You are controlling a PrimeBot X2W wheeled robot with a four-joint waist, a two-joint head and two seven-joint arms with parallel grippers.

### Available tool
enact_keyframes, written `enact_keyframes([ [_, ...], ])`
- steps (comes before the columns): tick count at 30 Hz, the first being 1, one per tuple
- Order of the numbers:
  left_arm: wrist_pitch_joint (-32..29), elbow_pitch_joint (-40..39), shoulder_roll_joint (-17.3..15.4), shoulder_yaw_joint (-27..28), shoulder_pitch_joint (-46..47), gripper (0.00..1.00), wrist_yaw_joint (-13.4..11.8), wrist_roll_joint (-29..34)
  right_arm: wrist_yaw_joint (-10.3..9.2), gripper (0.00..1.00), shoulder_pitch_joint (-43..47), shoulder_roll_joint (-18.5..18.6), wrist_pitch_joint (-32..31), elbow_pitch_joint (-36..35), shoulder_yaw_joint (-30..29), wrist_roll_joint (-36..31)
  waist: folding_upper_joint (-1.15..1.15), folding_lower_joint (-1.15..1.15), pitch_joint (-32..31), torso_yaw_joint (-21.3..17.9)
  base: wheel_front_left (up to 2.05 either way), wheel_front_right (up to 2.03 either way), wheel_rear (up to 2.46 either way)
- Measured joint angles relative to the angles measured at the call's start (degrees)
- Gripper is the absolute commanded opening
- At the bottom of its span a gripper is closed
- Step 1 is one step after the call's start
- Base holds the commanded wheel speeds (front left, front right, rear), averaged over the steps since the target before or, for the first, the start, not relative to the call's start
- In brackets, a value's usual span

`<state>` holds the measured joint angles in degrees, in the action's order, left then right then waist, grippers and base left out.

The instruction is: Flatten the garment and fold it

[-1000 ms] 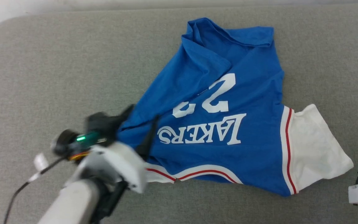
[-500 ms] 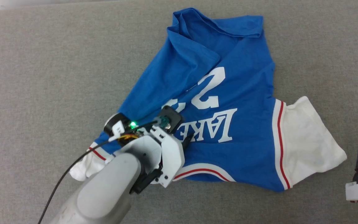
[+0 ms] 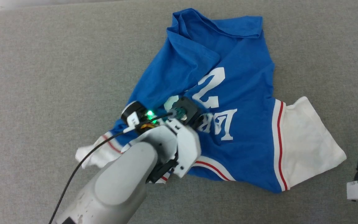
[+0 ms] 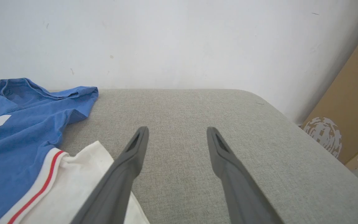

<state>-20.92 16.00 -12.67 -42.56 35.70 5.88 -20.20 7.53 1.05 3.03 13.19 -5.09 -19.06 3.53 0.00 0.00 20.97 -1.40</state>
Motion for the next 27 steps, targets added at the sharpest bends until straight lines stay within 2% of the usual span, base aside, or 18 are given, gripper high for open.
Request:
enact_keyframes([
  [7,1.56,1.83,3.88,0.19,7.67,0.0,-0.08,0.23,0.0,1.0,-1.07,0.0,-0.05,-0.48,1.03,0.0,0.0,0.0,0.76,-0.76,0.0,0.0,0.0],
  [14,4.88,7.87,6.28,0.49,10.8,0.0,-0.87,0.24,0.0,1.0,-1.18,0.0,-0.02,-0.27,1.12,0.26,0.0,0.0,2.49,-2.63,0.0,0.0,0.0],
  [15,5.44,9.15,6.45,0.45,10.81,0.09,-1.0,0.25,0.0,1.0,-1.32,0.0,0.02,-0.11,1.16,0.44,0.0,0.0,2.75,-2.88,0.0,0.0,0.0],
  [17,6.59,11.82,6.64,0.48,10.81,0.4,-1.45,0.25,0.0,1.0,-1.88,0.0,0.13,0.32,1.3,0.59,0.0,0.0,3.29,-3.3,0.0,0.0,0.0],
  [18,7.32,12.92,6.68,0.51,10.81,0.86,-1.53,0.36,0.0,1.0,-2.13,0.0,0.15,0.42,1.34,0.66,0.0,0.0,3.56,-3.46,0.0,0.0,0.0],
  [19,7.92,13.86,6.71,0.52,10.82,1.0,-1.65,0.48,0.0,1.0,-2.24,0.0,0.24,0.52,1.32,0.66,0.0,0.0,3.82,-3.57,0.0,0.0,0.0],
  [23,10.71,15.5,7.34,1.09,11.31,1.0,-1.91,-0.02,0.0,1.0,-2.24,0.0,0.54,0.94,1.04,0.65,0.0,0.0,4.36,-3.18,0.0,0.0,0.0],
  [27,13.49,13.43,7.5,2.27,11.67,1.0,-1.89,-1.56,0.0,1.0,-2.24,-0.01,0.64,1.31,0.87,0.42,0.0,0.01,3.77,-2.09,0.0,0.0,0.0],
])
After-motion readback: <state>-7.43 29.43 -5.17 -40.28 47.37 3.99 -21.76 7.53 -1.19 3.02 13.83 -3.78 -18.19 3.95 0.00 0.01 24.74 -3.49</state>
